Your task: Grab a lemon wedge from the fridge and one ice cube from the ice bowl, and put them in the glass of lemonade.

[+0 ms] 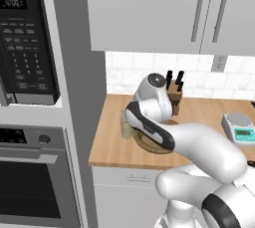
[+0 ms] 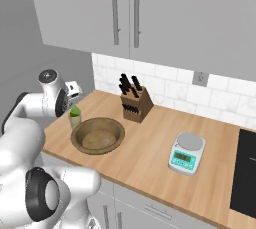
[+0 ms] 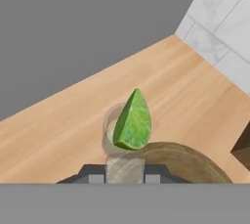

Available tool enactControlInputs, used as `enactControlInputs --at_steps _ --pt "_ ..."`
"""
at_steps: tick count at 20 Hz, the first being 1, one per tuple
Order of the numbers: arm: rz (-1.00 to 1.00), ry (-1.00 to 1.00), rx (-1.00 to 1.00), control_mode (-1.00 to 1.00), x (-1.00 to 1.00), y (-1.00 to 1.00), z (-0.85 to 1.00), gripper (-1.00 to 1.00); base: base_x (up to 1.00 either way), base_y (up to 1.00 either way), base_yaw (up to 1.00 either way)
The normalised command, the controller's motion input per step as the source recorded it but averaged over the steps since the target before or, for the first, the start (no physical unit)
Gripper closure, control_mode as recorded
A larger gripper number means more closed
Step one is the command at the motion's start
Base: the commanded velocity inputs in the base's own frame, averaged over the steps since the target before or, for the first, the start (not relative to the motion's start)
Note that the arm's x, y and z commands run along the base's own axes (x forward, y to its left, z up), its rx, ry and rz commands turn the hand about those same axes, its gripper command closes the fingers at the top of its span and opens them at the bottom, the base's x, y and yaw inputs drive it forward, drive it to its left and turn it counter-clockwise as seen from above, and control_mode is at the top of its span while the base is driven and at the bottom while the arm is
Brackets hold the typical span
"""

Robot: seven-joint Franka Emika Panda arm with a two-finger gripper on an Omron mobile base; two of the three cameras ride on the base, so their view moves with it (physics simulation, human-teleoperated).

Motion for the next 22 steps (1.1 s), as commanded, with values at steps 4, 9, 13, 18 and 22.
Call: enactControlInputs --at_steps 4,9,13,18,22 --pt "0.00 0.00 0.00 -1.00 0.00 0.16 -0.01 1.00 0.00 0.00 0.00" --pt "-0.07 -0.01 0.04 -1.00 0.03 0.03 -0.04 1.00 0.00 0.00 0.00" --pt "-0.04 0.01 0.00 -1.00 0.17 -0.15 0.00 1.00 0.00 0.00 0.00" --pt "0.00 0.01 0.00 -1.00 0.20 -0.20 -0.03 1.00 0.00 0.00 0.00" --pt "0.00 0.00 0.00 -1.00 0.05 -0.02 -0.02 1.00 0.00 0.00 0.00"
